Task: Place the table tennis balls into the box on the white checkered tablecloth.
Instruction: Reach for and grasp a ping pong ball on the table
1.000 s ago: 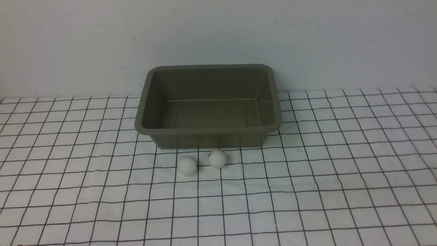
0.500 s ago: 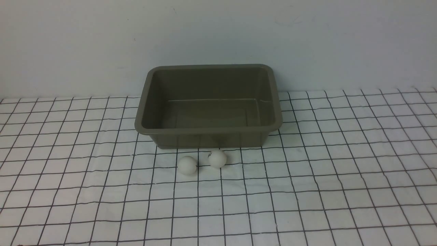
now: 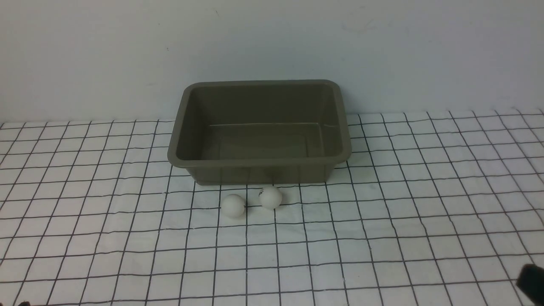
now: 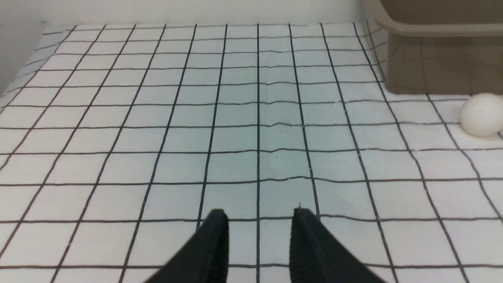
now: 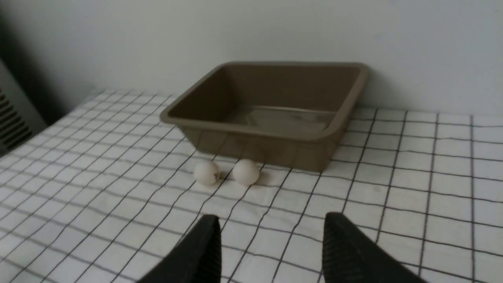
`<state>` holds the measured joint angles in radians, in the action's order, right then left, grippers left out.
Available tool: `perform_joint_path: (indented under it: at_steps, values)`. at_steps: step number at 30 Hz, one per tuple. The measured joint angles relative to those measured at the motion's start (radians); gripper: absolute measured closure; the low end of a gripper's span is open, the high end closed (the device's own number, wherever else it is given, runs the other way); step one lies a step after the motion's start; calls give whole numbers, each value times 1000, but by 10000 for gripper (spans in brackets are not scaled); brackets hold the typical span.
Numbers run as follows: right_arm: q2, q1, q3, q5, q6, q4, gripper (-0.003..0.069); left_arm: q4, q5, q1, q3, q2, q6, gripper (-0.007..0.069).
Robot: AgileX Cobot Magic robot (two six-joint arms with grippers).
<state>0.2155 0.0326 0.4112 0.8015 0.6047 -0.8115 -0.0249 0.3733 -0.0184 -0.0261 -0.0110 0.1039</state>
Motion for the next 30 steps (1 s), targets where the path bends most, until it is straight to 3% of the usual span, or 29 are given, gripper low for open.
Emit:
perform_joint_path:
  at_steps: [6, 11, 21, 30]
  values:
    - [302, 0, 22, 34, 346, -215, 332, 131, -99, 0, -2, 0, 4, 419]
    - [524, 0, 100, 51, 521, -259, 332, 225, -127, 0, -2, 0, 5, 419]
    - [800, 0, 249, 63, 634, -257, 332, 350, -167, 0, -2, 0, 5, 419]
    - [860, 0, 307, 63, 698, -256, 332, 374, -214, 0, -2, 0, 5, 419]
